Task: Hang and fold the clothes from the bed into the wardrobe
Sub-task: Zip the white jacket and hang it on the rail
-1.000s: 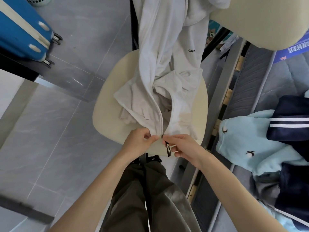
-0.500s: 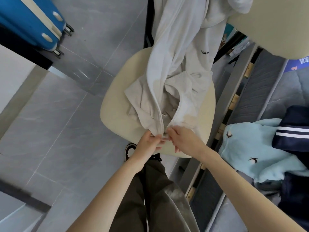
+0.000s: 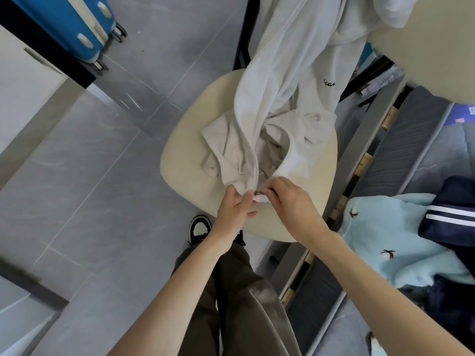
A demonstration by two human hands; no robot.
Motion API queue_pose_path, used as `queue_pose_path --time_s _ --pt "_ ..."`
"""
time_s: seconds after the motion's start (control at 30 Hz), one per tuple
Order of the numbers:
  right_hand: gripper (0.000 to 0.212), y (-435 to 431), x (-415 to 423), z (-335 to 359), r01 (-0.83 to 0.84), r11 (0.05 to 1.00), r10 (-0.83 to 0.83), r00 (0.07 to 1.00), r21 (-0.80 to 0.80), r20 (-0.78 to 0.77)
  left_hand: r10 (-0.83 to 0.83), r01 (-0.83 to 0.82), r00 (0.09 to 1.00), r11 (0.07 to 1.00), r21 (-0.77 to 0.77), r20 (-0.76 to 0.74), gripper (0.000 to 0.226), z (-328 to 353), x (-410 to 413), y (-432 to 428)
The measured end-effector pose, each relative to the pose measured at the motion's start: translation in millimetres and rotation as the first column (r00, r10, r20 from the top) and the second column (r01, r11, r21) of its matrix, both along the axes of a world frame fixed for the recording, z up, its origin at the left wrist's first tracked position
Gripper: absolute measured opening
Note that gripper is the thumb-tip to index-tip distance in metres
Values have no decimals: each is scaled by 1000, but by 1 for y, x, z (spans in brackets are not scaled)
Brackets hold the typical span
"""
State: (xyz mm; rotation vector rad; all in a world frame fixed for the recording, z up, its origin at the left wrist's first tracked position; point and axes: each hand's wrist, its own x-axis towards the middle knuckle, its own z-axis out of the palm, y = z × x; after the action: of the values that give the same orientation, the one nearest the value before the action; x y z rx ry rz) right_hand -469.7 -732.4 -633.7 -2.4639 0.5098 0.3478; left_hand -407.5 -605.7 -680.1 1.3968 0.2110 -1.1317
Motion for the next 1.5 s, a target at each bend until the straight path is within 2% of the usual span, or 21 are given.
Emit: queue_pose_path --time_s 0.13,0.2,0.3,0.57,0.67,0.73,0.8,0.9,1.0,1.07,1.13,1.2,1.27,1.3,1.37,1.5 --pt "18 -2 0 1 70 995 -73 996 69 44 40 -40 999 999 -11 18 9 0 -5 -1" --pt "16 -4 1 3 66 989 -72 997 132 40 74 -75 997 997 25 32 8 0 -7 0" --pt "13 -6 1 6 18 983 -27 999 180 46 41 -47 995 997 59 90 9 -1 -9 3" --pt "12 2 5 4 99 991 -105 993 94 62 -20 -20 974 984 176 224 12 6 -13 2" --pt "13 3 8 8 103 995 -102 990 -2 100 -67 0 954 974 226 291 10 5 -16 8" --pt "11 -10 14 13 194 977 -177 969 -84 173 -100 29 956 968 250 274 8 5 -24 20" --pt "10 -25 21 18 251 963 -228 953 -99 201 -103 44 972 963 265 213 8 4 -34 34" --pt "10 -26 29 19 203 978 -194 969 -45 151 -68 12 984 946 323 164 10 -5 -32 46" --pt "9 -19 33 20 248 961 -260 960 119 107 -28 -48 985 905 422 171 14 -6 -24 42" --pt "8 -21 36 22 322 913 -346 937 251 56 -66 -135 933 848 513 354 44 0 -23 37" --pt "8 -22 41 24 327 896 -349 937 301 19 -231 -152 756 848 507 612 63 10 -17 29" --pt "8 -21 47 27 292 904 -306 952 313 -5 -414 -18 546 863 505 728 53 16 -6 13" --pt "6 -21 51 31 272 912 -282 959 307 -10 -549 69 406 815 575 730 32 22 7 -4" --pt "6 -22 52 33 263 920 -273 962 291 -5 -581 90 395 795 600 711 24 23 12 -12" --pt "8 -23 52 38 224 952 -230 973 207 5 -586 128 442 790 599 679 15 24 15 -16" --pt "12 -26 53 57 188 980 -193 977 65 92 -642 235 442 757 610 626 12 34 14 10"
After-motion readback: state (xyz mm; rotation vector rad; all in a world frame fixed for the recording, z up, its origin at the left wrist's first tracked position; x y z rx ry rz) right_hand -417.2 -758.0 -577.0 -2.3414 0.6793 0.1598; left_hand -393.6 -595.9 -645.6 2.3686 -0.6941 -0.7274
